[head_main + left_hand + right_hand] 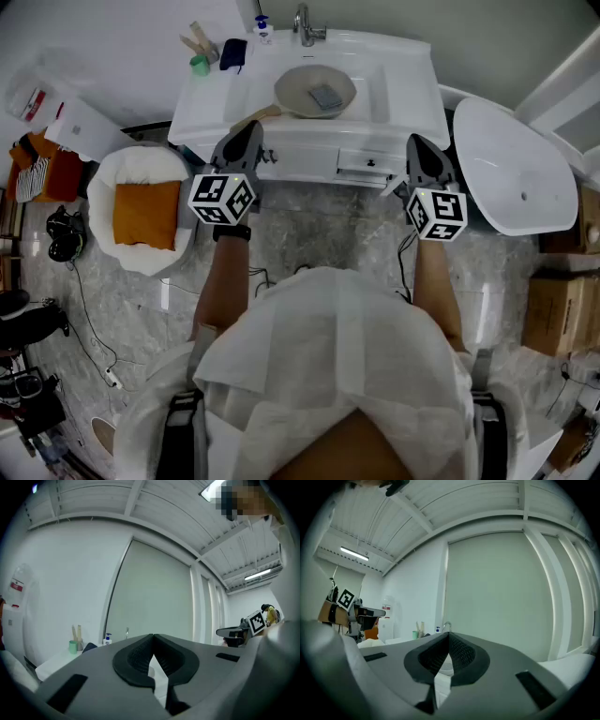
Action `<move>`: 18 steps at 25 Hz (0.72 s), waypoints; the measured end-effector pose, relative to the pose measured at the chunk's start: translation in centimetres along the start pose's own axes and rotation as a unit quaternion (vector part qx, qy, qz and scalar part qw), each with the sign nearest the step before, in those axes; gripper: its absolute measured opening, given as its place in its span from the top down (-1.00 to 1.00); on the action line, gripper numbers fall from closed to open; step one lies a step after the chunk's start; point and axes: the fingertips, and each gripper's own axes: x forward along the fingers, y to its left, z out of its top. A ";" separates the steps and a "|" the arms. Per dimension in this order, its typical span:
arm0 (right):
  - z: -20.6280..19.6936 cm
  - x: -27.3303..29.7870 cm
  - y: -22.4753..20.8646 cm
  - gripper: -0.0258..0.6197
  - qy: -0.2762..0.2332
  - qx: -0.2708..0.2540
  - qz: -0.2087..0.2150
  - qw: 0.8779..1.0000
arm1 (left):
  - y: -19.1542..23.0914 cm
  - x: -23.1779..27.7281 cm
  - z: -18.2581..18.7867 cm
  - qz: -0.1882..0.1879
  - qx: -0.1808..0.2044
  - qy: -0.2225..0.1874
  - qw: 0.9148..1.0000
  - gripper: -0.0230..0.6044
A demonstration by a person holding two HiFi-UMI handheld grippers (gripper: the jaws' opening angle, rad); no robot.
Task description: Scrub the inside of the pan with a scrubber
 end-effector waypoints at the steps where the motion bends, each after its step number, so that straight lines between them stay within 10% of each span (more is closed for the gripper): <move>1: -0.1 0.2 -0.1 0.90 0.001 0.001 0.002 1.000 | 0.0 0.1 0.1 0.001 0.000 0.000 1.000 0.88; 18: 0.2 0.3 -0.9 0.90 -0.023 0.050 -0.011 0.998 | -0.1 0.6 0.1 -0.013 -0.001 -0.001 1.000 0.88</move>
